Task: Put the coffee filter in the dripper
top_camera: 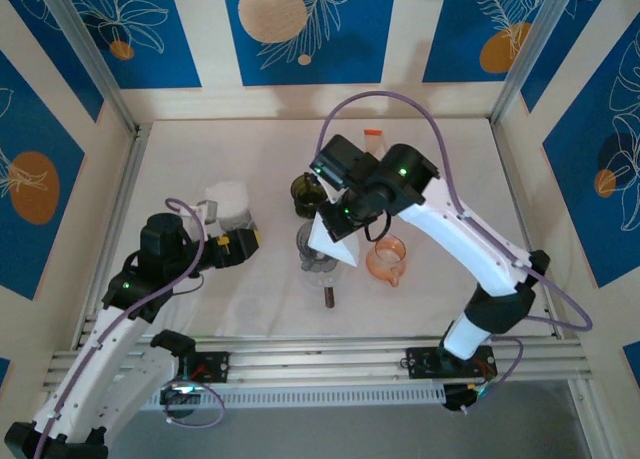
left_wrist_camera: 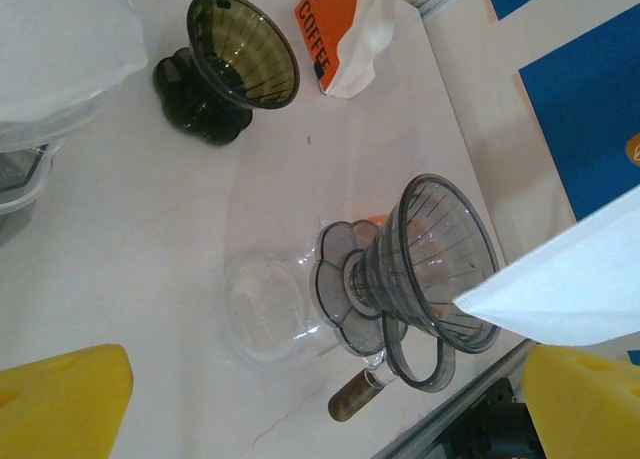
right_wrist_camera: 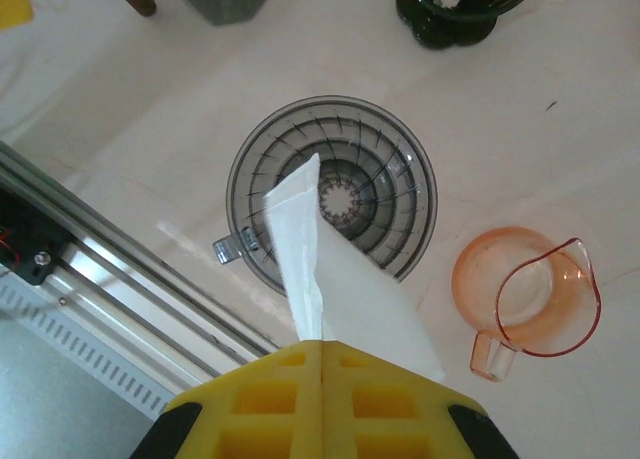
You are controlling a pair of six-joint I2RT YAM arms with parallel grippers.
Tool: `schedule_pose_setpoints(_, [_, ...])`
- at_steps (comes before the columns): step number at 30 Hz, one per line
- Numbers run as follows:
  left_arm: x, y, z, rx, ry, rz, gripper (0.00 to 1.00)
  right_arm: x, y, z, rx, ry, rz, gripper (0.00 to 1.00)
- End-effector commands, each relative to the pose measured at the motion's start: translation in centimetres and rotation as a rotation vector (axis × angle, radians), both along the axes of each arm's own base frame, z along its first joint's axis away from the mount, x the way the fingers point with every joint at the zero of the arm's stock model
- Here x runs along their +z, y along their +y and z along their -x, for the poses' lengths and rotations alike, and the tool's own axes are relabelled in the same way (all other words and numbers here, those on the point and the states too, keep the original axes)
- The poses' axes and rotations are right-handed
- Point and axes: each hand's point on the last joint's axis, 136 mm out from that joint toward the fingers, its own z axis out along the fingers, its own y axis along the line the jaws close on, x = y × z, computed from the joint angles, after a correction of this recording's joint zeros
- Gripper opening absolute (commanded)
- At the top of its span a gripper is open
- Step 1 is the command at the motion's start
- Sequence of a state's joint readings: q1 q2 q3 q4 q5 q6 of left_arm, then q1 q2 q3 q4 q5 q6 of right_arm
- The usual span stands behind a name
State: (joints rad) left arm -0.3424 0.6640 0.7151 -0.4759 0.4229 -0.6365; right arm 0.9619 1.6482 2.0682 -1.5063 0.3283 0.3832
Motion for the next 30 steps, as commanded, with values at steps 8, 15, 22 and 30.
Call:
schedule_pose_setpoints(8, [0.4,-0.6,0.3,-0.041,-0.024,0.039,1.0,-1.5,2.9,-0.6,0.09,0.034,0.06,0.0])
schedule_pose_setpoints(15, [-0.1,-0.7,0.3,-0.049,-0.016,0.043,1.0,-3.6,4.8,-1.3,0.101,0.067,0.071,0.0])
schedule_pose_setpoints(22, [-0.5,-0.8,0.4,-0.053,-0.006,0.046,1.0,-5.7,5.4,-2.0,0.081,0.089,0.075,0.0])
schedule_pose_setpoints(30, [-0.9,-0.9,0.3,-0.053,0.007,0.047,1.0,-5.8,5.3,-2.2,0.057,0.068,0.044,0.27])
